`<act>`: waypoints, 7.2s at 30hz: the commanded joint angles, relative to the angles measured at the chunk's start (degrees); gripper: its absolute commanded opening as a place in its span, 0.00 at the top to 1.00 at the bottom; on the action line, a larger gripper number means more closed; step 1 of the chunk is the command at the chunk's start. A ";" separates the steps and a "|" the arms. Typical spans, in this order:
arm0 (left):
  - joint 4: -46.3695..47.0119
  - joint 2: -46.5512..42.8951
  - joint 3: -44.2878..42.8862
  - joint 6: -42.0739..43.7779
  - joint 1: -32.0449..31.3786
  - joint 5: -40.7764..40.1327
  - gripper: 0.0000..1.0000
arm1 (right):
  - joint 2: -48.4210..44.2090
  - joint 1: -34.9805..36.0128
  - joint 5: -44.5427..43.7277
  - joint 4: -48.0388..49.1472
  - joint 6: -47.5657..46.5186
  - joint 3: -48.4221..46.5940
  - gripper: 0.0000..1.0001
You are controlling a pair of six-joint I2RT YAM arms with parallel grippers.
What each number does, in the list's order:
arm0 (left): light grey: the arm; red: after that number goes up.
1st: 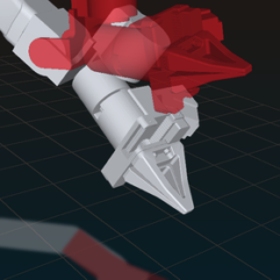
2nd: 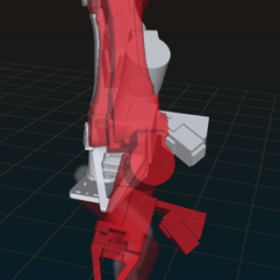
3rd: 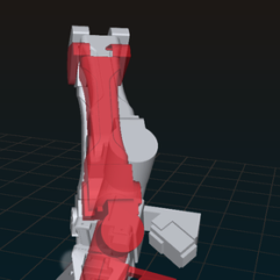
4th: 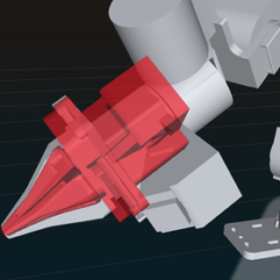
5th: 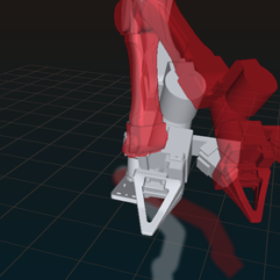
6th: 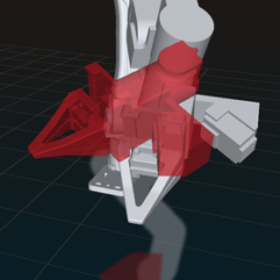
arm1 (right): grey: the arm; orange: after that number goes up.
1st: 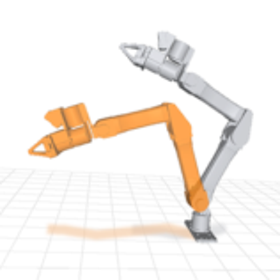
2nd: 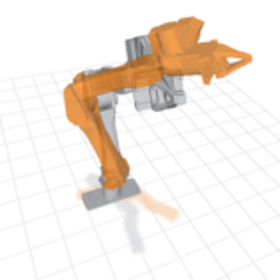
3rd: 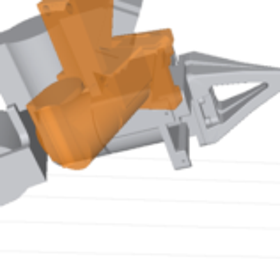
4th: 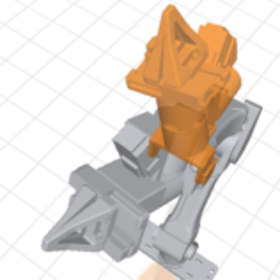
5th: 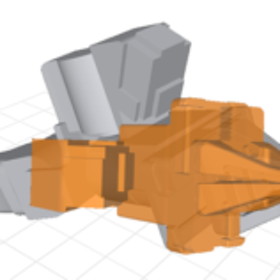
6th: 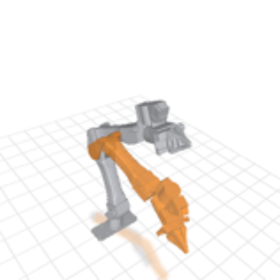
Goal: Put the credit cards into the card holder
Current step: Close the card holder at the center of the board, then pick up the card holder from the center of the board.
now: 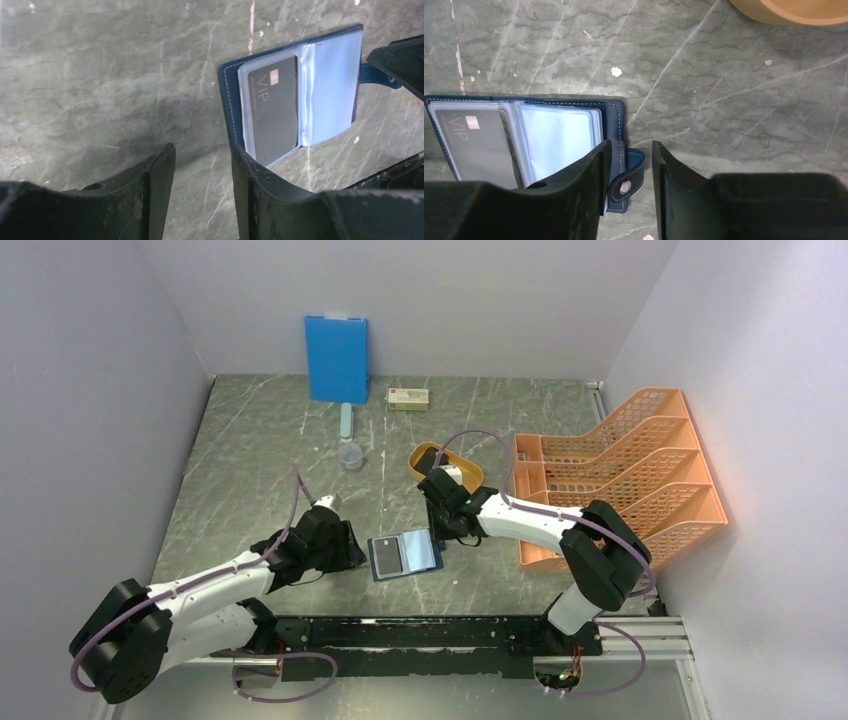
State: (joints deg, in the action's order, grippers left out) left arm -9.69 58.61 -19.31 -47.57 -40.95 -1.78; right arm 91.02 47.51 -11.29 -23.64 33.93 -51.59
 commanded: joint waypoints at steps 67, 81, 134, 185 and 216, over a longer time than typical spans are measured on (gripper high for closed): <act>-1.92 0.31 1.13 -0.33 0.17 -4.62 0.79 | -4.47 3.49 25.36 21.14 17.28 0.68 1.00; -10.07 -9.13 2.17 -3.41 0.17 -9.92 0.82 | 5.45 7.86 24.00 19.17 15.22 -10.12 0.41; -3.13 -5.48 2.14 -1.47 0.34 -5.78 0.92 | 8.87 12.73 16.18 28.04 13.02 -0.55 0.84; -2.35 -2.12 0.82 -7.73 0.43 -8.75 0.95 | 15.96 14.04 14.78 26.60 13.65 -1.49 0.83; -12.64 -5.55 -5.50 -3.58 0.70 -10.74 0.95 | -0.37 13.03 14.41 28.10 18.54 9.32 0.57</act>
State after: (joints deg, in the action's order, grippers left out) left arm -19.29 53.17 -23.44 -53.12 -40.58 -10.28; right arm 90.59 60.80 3.62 3.31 51.83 -42.94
